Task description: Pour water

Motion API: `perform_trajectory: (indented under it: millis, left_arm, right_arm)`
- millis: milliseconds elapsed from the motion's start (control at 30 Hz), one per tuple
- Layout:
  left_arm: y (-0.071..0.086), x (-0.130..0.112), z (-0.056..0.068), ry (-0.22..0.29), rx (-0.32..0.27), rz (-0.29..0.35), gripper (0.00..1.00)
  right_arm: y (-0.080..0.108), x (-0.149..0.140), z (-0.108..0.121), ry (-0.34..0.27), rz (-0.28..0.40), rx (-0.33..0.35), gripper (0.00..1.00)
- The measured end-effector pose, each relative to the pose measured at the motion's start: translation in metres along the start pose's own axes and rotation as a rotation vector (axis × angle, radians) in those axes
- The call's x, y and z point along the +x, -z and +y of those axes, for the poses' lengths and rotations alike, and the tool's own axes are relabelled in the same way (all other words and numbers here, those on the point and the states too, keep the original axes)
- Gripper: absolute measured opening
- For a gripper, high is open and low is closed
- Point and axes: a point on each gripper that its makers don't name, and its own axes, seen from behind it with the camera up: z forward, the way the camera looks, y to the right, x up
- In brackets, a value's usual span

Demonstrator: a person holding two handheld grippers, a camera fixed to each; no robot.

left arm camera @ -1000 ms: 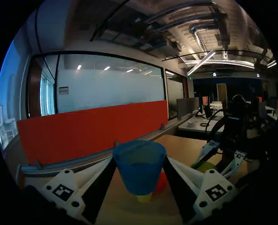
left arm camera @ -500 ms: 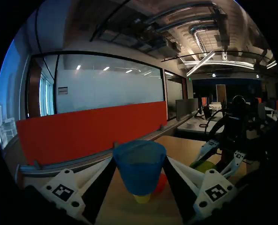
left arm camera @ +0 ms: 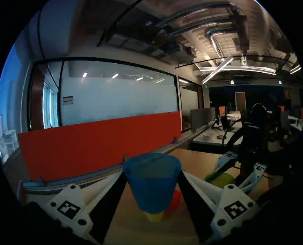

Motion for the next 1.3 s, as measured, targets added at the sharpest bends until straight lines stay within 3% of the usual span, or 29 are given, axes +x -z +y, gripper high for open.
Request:
perform_trajectory:
  millis: [600,1300]
  left_arm:
    - [0.001,0.004,0.004,-0.025,-0.011,0.005,0.85]
    - [0.007,0.031,0.017,-0.167,-0.002,0.048,0.85]
  right_arm:
    - [0.001,0.003,0.006,0.006,0.016,-0.013,0.91]
    - [-0.002,0.003,-0.005,0.016,0.006,0.005,0.91]
